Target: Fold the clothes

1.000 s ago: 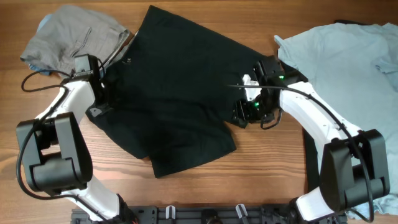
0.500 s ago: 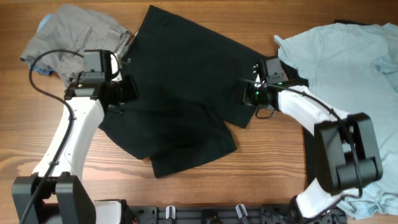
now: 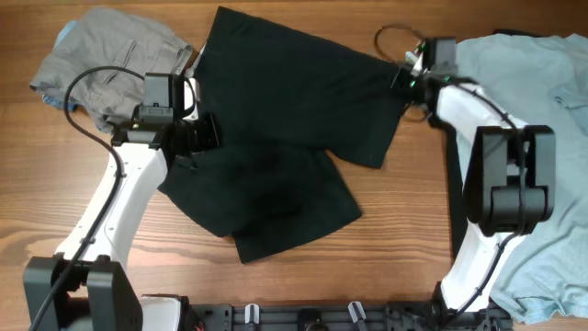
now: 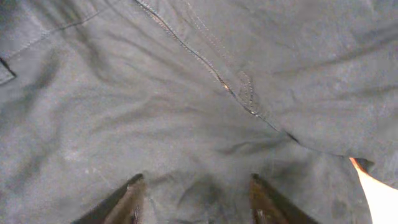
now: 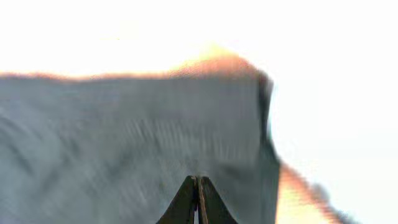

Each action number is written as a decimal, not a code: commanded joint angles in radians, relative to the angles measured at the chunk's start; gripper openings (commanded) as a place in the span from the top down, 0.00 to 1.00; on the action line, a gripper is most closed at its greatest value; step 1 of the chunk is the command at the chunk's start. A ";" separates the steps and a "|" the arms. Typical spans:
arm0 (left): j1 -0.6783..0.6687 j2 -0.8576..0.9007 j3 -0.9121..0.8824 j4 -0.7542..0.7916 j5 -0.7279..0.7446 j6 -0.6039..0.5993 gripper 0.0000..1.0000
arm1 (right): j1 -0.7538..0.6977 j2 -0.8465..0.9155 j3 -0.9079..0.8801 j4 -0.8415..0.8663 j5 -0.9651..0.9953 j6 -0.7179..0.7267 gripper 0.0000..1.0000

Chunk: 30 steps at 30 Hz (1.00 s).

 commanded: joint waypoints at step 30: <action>-0.142 -0.054 -0.113 -0.216 0.194 -0.047 0.40 | 0.289 -0.334 -0.392 -0.731 -0.372 -0.280 0.36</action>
